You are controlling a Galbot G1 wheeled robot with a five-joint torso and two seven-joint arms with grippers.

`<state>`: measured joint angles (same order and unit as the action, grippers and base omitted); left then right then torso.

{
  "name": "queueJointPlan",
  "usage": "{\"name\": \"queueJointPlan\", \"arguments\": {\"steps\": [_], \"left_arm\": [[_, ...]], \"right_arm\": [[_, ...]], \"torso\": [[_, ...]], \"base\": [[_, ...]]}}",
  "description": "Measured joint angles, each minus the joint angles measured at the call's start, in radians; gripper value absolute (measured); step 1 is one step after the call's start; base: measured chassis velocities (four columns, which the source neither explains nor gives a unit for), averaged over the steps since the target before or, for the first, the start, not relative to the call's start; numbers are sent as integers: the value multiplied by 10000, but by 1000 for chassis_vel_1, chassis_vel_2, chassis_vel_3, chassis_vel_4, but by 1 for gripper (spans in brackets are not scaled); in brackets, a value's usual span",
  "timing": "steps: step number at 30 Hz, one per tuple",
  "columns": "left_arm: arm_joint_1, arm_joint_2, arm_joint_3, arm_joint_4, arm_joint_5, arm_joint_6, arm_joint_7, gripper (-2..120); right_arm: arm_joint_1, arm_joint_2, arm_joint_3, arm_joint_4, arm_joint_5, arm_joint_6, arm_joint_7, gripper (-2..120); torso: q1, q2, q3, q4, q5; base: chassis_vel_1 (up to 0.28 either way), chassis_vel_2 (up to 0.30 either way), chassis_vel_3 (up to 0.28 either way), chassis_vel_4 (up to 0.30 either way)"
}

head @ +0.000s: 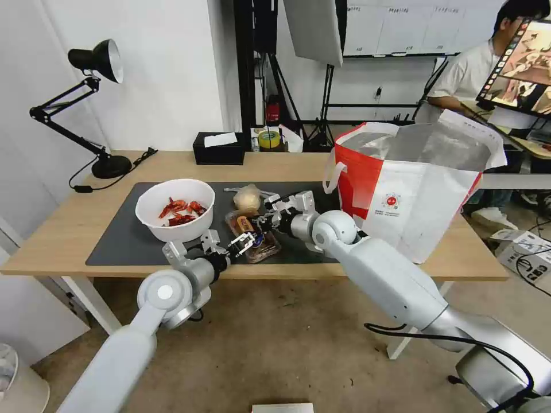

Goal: Pick up the trash from the table and place it into the takeout bag.

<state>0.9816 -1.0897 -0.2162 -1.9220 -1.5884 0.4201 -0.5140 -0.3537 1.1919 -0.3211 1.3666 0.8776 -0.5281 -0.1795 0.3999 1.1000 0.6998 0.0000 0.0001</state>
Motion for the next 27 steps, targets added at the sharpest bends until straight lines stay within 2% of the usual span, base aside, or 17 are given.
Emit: {"name": "queueJointPlan", "arguments": {"steps": [8, 14, 18, 21, 22, 26, 27], "left_arm": [[27, -2, 15, 23, 2, -88, 45, 100], [58, 21, 38, 0, 9, -138, 41, 94], [60, 14, 78, 0, 11, -160, 28, 85], [74, 31, 109, -7, 6, -160, 26, 72], [74, 31, 109, -7, 6, -160, 26, 72], [76, 117, 115, -41, 5, -182, 26, 52], [76, 117, 115, -41, 5, -182, 26, 52]], "right_arm": [[12, 16, 8, -33, -5, 1, -7, 0], [36, 46, -12, -45, -6, 2, -6, 0], [49, 50, -28, -52, -6, 3, -7, 0], [50, 47, -33, -53, -6, 3, -6, 0], [50, 47, -33, -53, -6, 3, -6, 0], [32, 46, -33, -47, -6, 3, -4, 0], [32, 46, -33, -47, -6, 3, -4, 0]], "torso": [[-1, 1, 0, 0, -1], [0, 1, 1, 1, -1], [1, 0, 3, 1, -3], [1, 0, 3, -1, -3], [1, 0, 3, -1, -3], [1, 0, 3, -1, -3], [1, 0, 3, -1, -3]], "base": [[0, 0, 0, 0], [0, 0, 0, 0], [0, 0, 0, 0], [0, 0, 0, 0], [0, 0, 0, 0], [0, 0, 0, 0], [0, 0, 0, 0]]}}
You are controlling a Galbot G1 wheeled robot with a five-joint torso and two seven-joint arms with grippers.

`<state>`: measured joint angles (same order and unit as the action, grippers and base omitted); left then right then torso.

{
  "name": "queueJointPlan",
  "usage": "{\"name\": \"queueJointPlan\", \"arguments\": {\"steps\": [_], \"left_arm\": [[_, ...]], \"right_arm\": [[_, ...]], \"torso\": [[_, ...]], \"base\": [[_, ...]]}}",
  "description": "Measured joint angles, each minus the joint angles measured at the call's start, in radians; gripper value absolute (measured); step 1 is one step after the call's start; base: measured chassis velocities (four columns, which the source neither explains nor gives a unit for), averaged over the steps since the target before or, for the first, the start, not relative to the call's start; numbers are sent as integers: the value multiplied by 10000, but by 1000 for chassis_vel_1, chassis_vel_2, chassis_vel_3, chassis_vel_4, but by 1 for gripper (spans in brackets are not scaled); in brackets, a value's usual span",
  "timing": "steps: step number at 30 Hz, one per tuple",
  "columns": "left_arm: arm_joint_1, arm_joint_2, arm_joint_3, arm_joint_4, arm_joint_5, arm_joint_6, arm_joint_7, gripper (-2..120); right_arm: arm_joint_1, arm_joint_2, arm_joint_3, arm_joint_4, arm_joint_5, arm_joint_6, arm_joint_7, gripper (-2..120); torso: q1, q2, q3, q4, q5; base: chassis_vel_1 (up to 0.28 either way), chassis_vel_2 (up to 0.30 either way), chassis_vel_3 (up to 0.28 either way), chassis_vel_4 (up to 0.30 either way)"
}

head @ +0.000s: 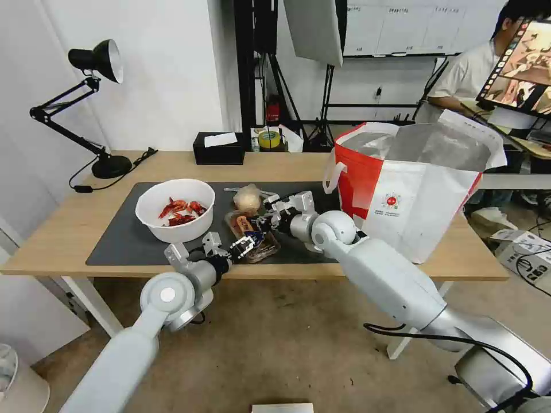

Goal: Pick up the trash from the table and place it into the takeout bag.

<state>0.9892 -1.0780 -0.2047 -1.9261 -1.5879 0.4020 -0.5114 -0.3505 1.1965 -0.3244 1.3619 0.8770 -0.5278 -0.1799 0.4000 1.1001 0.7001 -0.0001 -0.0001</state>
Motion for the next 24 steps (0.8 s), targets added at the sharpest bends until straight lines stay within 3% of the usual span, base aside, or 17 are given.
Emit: {"name": "queueJointPlan", "arguments": {"steps": [14, 24], "left_arm": [[19, 60, 23, -80, 3, -77, 7, 0], [25, 87, 31, -104, 11, -102, 8, 0]], "right_arm": [[-47, 26, 29, 33, -5, 0, 8, 0], [-153, 42, 195, 112, 0, 0, 8, 0]], "torso": [[0, 0, -1, 0, 1], [0, 0, 0, 0, 1]], "base": [[0, 0, 0, 0], [0, 0, 0, 0]]}}
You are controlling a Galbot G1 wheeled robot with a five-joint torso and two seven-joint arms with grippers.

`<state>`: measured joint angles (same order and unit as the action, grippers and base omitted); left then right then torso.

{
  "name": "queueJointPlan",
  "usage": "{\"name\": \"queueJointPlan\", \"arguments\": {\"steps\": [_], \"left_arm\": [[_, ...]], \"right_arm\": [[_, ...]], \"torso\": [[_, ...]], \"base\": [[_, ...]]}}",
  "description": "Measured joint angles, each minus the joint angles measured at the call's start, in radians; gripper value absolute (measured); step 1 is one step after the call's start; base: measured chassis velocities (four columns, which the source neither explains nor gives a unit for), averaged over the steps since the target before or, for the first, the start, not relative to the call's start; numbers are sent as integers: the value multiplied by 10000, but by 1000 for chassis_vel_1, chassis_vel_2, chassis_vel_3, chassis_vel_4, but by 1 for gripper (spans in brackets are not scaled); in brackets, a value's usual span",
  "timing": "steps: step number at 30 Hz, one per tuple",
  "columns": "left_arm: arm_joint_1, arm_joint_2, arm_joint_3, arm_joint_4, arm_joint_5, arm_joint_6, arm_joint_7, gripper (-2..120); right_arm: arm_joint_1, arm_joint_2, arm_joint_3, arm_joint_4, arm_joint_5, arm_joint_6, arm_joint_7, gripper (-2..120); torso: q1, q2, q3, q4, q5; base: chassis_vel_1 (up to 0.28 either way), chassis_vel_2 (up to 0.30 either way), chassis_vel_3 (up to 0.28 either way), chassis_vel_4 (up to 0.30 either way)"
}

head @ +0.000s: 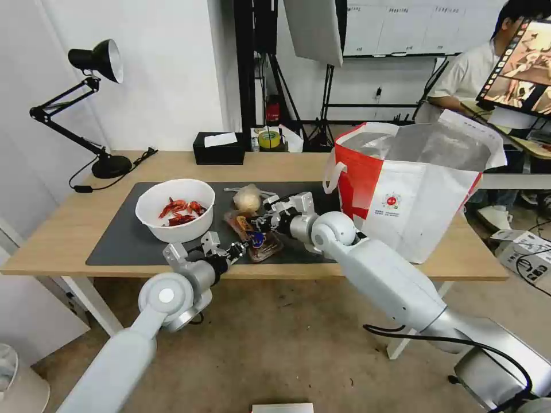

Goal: Pick up the trash from the table and place it into the takeout bag.

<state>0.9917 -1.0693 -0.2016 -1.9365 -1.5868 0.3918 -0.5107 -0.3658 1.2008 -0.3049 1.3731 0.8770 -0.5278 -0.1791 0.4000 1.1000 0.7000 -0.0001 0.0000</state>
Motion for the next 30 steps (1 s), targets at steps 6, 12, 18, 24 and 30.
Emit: {"name": "queueJointPlan", "arguments": {"steps": [6, 12, 18, 24, 30], "left_arm": [[4, 27, 12, -41, 2, -9, 9, 0], [13, 12, 16, -58, 4, -17, 10, 0], [14, 1, 37, -65, 7, -28, 10, 0], [67, 20, 33, -152, 13, -46, 10, 0], [-4, 23, 4, -275, 9, -56, 12, 0]], "right_arm": [[-6, -166, 521, 698, 314, 0, 32, 0], [-21, -894, 850, 1777, 681, -2, 88, 0], [-383, -1670, 1261, 2748, 882, 11, 160, 0], [-2330, -2908, 2759, 4654, 769, 187, 234, 0], [-4826, -3562, 4253, 6049, -228, 1363, 163, 0]], "torso": [[0, -1, 0, 2, 0], [0, -2, -1, 2, 1], [0, -1, -1, 2, 1], [0, -1, -2, 0, 1], [-1, 0, -2, -4, 1]], "base": [[0, 0, 0, 0], [0, 0, 0, 0], [0, 0, 0, 0], [0, 0, 0, 0], [0, 0, 0, 0]]}}
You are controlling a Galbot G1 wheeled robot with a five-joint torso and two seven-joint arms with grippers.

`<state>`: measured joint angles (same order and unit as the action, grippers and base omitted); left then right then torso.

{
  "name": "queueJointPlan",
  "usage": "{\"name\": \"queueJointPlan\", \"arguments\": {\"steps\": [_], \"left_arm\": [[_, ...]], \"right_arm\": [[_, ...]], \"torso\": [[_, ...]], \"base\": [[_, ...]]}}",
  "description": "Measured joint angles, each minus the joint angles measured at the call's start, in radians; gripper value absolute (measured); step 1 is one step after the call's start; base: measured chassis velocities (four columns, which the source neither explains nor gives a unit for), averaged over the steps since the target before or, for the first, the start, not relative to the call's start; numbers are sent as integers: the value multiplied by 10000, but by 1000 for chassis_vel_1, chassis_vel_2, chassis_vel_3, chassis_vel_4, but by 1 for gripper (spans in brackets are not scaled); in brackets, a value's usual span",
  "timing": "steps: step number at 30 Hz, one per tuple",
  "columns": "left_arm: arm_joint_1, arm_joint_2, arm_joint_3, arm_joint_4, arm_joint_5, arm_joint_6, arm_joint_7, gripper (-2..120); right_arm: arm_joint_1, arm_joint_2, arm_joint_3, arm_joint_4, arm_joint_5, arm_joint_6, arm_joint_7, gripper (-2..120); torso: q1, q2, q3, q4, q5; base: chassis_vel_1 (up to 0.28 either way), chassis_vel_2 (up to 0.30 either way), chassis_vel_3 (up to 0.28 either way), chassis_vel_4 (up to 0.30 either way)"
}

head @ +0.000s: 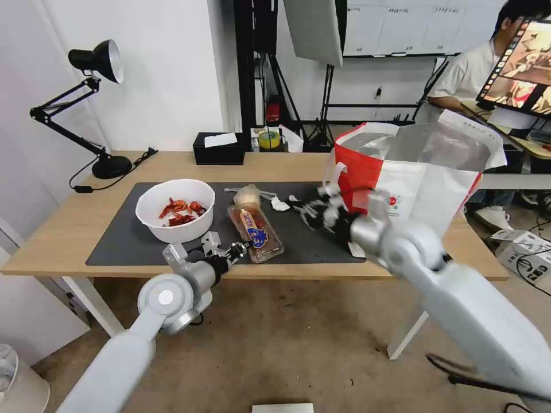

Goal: Pick up the trash from the table and place it into the takeout bag.

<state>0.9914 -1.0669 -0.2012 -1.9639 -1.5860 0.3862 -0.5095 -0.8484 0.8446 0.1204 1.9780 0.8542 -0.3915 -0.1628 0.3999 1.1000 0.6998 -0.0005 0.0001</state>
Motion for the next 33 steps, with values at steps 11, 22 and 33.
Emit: {"name": "queueJointPlan", "arguments": {"steps": [11, 22, 33], "left_arm": [[-67, 62, -157, -321, -132, -72, -14, 0], [-570, 530, -305, -506, -623, -106, -12, 0], [-2647, 1163, 231, -356, -1420, -198, -128, 0]], "right_arm": [[-3606, 166, 1875, 1181, -1204, 2405, 76, 21], [-5835, 1195, 2875, 1405, -2399, 4280, -42, 65], [-6777, 1901, 2991, 1371, -2912, 4659, -49, 99]], "torso": [[0, 1, 1, 4, 0], [0, 1, 2, 5, -2], [1, 1, 2, 6, -2]], "base": [[0, 0, 0, 0], [0, 0, 0, 0], [0, 0, 0, 0]]}}
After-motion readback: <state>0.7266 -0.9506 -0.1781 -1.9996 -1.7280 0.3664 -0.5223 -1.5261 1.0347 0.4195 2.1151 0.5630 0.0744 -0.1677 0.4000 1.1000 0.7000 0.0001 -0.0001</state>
